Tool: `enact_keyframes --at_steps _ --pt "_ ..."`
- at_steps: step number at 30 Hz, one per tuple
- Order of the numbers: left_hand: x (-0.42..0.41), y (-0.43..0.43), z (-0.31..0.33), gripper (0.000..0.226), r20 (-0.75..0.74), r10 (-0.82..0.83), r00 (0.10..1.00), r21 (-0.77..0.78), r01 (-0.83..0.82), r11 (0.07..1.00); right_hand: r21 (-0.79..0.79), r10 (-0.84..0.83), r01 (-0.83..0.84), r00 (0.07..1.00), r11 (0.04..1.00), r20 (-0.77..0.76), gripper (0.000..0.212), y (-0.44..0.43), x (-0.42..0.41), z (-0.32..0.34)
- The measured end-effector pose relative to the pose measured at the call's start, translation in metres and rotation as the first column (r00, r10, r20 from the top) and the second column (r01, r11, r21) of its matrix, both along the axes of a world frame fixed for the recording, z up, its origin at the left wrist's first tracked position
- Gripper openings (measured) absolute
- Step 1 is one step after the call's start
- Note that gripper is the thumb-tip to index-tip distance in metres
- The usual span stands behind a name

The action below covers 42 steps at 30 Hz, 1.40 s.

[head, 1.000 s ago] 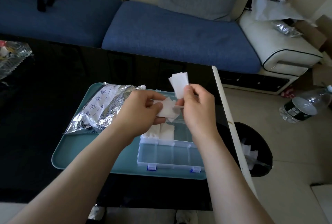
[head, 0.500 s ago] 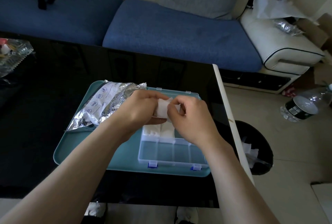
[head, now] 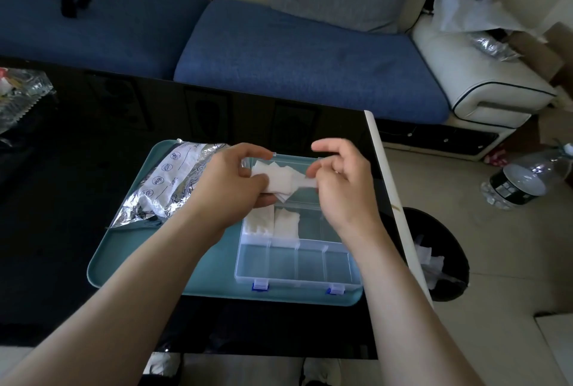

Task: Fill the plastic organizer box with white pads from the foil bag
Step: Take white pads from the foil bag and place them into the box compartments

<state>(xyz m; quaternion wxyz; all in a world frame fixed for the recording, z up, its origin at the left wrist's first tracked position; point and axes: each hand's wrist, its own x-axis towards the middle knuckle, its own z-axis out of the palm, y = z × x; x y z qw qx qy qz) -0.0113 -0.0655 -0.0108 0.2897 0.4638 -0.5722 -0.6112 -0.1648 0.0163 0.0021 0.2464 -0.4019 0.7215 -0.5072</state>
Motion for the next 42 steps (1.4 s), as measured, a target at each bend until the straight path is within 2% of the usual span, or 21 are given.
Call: enact_keyframes --at_steps 3,5,9,14,17,20,22,24,26,28,30,32,35,37,39,40,42 --pt "0.0 0.0 0.0 0.03 0.0 0.01 1.0 0.001 -0.01 1.0 -0.042 0.01 -0.004 0.99 0.999 0.139 0.048 -0.001 0.0 0.002" --pt "-0.002 0.001 -0.001 0.028 -0.015 0.013 1.0 0.001 -0.013 1.0 -0.041 0.035 -0.028 0.987 0.999 0.157 0.052 0.0 0.0 0.003" --pt "-0.002 0.002 0.0 0.027 -0.03 -0.021 0.999 -0.003 0.021 1.0 -0.051 0.08 -0.076 0.992 0.996 0.098 0.049 0.0 0.002 0.001" --pt "-0.006 0.003 0.004 0.03 -0.082 -0.076 0.994 0.044 0.08 0.996 -0.065 0.033 -0.033 0.999 0.997 0.011 0.039 -0.001 0.002 -0.004" --pt "-0.007 0.004 0.006 0.024 -0.144 -0.079 0.986 0.087 0.092 0.992 -0.063 0.031 -0.031 0.999 0.998 0.011 0.044 -0.001 0.002 -0.005" --pt "-0.005 0.005 0.007 0.016 -0.147 -0.113 0.983 0.053 0.122 0.991 -0.064 0.028 -0.03 0.999 0.998 -0.032 0.049 -0.002 0.004 -0.007" --pt "-0.005 0.005 0.004 0.024 -0.112 -0.122 0.986 0.023 0.125 0.992 -0.051 0.007 -0.01 0.998 0.999 -0.058 0.047 -0.003 0.004 -0.009" --pt "-0.005 0.004 0.003 0.031 -0.095 -0.105 0.99 0.001 0.105 0.994 -0.009 -0.021 0.021 1.0 1.0 0.006 0.044 -0.004 0.003 -0.009" --pt "-0.005 0.003 0.002 0.035 -0.093 -0.089 0.992 -0.017 0.088 0.996 0.061 -0.041 0.032 0.988 0.998 0.147 0.042 -0.004 0.002 -0.006" --pt "-0.004 0.001 0.0 0.038 -0.085 -0.091 0.992 -0.031 0.089 0.996 0.131 -0.038 0.008 0.973 0.991 0.229 0.031 -0.004 0.002 -0.007" --pt "-0.004 0.0 -0.002 0.037 -0.069 -0.103 0.992 -0.04 0.1 0.994 0.134 -0.001 -0.031 0.973 0.99 0.229 0.018 -0.003 0.003 -0.005" --pt "-0.004 -0.001 -0.003 0.032 -0.059 -0.094 0.994 -0.031 0.092 0.995 0.123 0.02 -0.046 0.979 0.991 0.204 0.022 -0.002 0.001 -0.004" --pt "-0.005 -0.002 -0.004 0.027 -0.073 -0.026 0.997 0.025 0.028 0.999 0.122 -0.06 0.04 0.985 0.992 0.163 0.02 -0.002 0.001 -0.007" --pt "-0.005 -0.004 -0.006 0.027 -0.092 0.035 0.995 0.061 -0.03 0.998 0.072 -0.231 0.223 0.963 0.972 0.137 0.022 -0.006 0.001 -0.011" --pt "-0.005 -0.006 -0.008 0.027 -0.098 0.067 0.993 0.079 -0.059 0.995 -0.023 -0.375 0.391 0.896 0.92 0.236 0.023 -0.008 -0.003 -0.007" --pt "-0.005 -0.006 -0.009 0.027 -0.104 0.075 0.992 0.085 -0.066 0.994 -0.054 -0.381 0.417 0.87 0.907 0.313 0.022 -0.009 -0.005 -0.004" --pt "-0.006 -0.006 -0.008 0.03 -0.131 0.076 0.988 0.096 -0.064 0.993 -0.073 -0.299 0.361 0.855 0.93 0.423 0.02 -0.008 -0.003 0.002"
